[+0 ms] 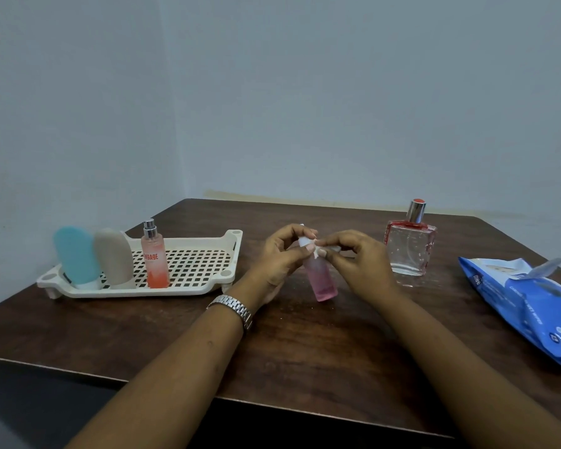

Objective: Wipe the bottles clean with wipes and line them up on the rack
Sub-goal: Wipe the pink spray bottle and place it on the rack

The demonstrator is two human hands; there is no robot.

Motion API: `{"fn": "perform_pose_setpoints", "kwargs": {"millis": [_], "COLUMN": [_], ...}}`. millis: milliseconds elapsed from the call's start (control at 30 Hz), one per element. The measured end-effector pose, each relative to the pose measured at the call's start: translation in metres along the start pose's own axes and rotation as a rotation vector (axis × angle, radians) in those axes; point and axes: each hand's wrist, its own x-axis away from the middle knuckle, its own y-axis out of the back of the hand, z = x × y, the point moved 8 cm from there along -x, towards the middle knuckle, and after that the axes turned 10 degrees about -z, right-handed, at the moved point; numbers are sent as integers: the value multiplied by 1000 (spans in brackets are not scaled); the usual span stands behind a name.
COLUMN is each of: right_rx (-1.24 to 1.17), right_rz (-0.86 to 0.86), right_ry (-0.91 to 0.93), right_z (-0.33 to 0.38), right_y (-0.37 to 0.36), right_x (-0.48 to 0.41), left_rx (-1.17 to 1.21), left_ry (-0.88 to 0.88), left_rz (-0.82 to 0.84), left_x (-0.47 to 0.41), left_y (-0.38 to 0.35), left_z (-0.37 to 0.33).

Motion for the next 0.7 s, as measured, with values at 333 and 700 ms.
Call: {"fn": "perform_pose_setpoints", "kwargs": {"millis": [333, 700], "right_rx": [7, -16], "right_rz": [272, 494], "right_ry": [-90, -121], "right_z": [-3, 3], "right_y": [-14, -22], "right_x": [8, 17], "left_rx": [152, 249], "left_ry": [163, 167], "left_rz": [-180, -316], "left_x": [-6, -9], "left_y": [14, 27], "left_z": [7, 4]}}
